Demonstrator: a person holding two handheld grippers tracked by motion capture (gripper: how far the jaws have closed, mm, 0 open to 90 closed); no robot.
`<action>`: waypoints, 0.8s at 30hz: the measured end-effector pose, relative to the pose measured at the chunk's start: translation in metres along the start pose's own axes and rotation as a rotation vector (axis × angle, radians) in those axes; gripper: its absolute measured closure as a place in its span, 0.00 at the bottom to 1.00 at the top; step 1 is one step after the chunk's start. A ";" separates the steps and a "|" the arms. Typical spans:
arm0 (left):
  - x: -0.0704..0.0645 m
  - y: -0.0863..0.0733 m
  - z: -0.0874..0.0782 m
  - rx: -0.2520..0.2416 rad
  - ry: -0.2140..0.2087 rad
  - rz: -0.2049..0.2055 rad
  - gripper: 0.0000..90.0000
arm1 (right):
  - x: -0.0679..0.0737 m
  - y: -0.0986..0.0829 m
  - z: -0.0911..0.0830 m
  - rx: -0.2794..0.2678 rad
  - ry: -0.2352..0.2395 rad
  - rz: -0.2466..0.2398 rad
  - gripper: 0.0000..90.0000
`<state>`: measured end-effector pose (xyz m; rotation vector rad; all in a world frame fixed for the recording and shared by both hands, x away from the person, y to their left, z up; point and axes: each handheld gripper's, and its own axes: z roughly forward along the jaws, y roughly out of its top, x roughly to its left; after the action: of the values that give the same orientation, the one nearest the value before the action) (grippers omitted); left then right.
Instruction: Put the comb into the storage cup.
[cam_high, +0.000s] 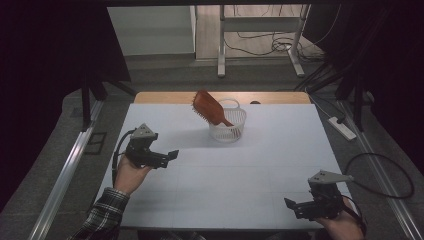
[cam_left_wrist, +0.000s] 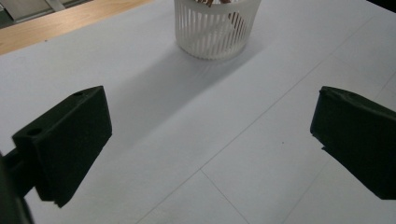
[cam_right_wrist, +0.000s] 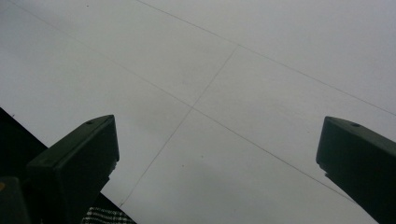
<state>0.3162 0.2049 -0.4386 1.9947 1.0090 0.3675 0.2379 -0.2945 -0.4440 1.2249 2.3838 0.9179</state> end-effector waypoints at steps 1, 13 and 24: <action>-0.001 -0.001 -0.001 0.002 -0.001 0.000 0.00 | 0.000 0.000 0.000 0.000 0.000 -0.001 0.00; -0.007 -0.016 -0.015 -0.004 0.009 -0.009 0.00 | 0.001 0.000 0.000 -0.001 -0.002 -0.003 0.00; -0.012 -0.033 -0.031 -0.015 0.021 -0.028 0.00 | 0.001 0.000 0.000 -0.002 -0.006 -0.005 0.00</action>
<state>0.2735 0.2233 -0.4455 1.9648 1.0437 0.3801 0.2372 -0.2935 -0.4438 1.2184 2.3803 0.9133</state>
